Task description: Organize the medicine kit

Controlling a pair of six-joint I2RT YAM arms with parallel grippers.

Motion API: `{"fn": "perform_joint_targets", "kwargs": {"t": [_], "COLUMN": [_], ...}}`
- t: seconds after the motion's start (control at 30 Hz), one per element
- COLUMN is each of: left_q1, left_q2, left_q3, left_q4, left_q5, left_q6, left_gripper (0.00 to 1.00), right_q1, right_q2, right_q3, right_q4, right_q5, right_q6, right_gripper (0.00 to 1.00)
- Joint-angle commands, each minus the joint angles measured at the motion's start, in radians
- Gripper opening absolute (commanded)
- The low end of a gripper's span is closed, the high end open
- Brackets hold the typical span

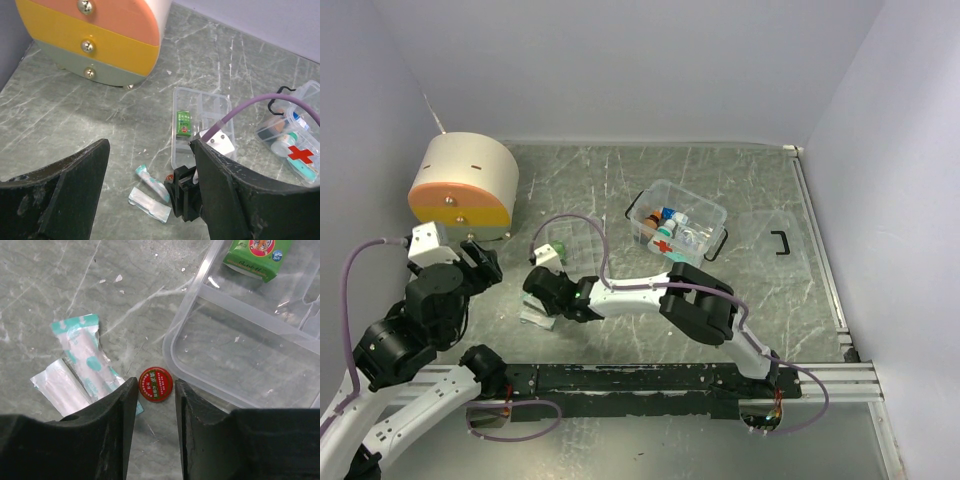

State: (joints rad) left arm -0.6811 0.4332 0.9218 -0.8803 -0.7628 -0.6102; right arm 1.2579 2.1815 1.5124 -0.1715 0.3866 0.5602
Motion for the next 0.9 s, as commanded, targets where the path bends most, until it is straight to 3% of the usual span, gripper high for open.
{"fn": "perform_joint_targets", "kwargs": {"t": [0.0,0.23,0.5,0.67,0.87], "left_q1": [0.005,0.005,0.005,0.005,0.005], "left_q2": [0.021,0.033,0.04,0.048,0.05], "left_q3": [0.01,0.01,0.005,0.008,0.005], "left_q4": [-0.044,-0.034,-0.023,-0.035,-0.028], "left_q5": [-0.076,-0.065,-0.058,-0.069,-0.063], "left_q6": [-0.045,-0.043,-0.029,-0.039,-0.034], "left_gripper": [0.8,0.8,0.81,0.81,0.81], "right_q1": [0.005,0.006,0.006,0.009,0.017], "right_q2": [0.033,0.024,0.06,0.047,-0.051], "right_q3": [-0.027,-0.048,-0.001,-0.006,-0.042], "right_q4": [-0.052,-0.035,-0.047,-0.072,-0.063], "right_q5": [0.031,0.018,0.015,0.041,0.025], "right_q6": [-0.042,-0.024,-0.022,-0.024,-0.025], "right_gripper": [0.35,0.29,0.36,0.21,0.19]}}
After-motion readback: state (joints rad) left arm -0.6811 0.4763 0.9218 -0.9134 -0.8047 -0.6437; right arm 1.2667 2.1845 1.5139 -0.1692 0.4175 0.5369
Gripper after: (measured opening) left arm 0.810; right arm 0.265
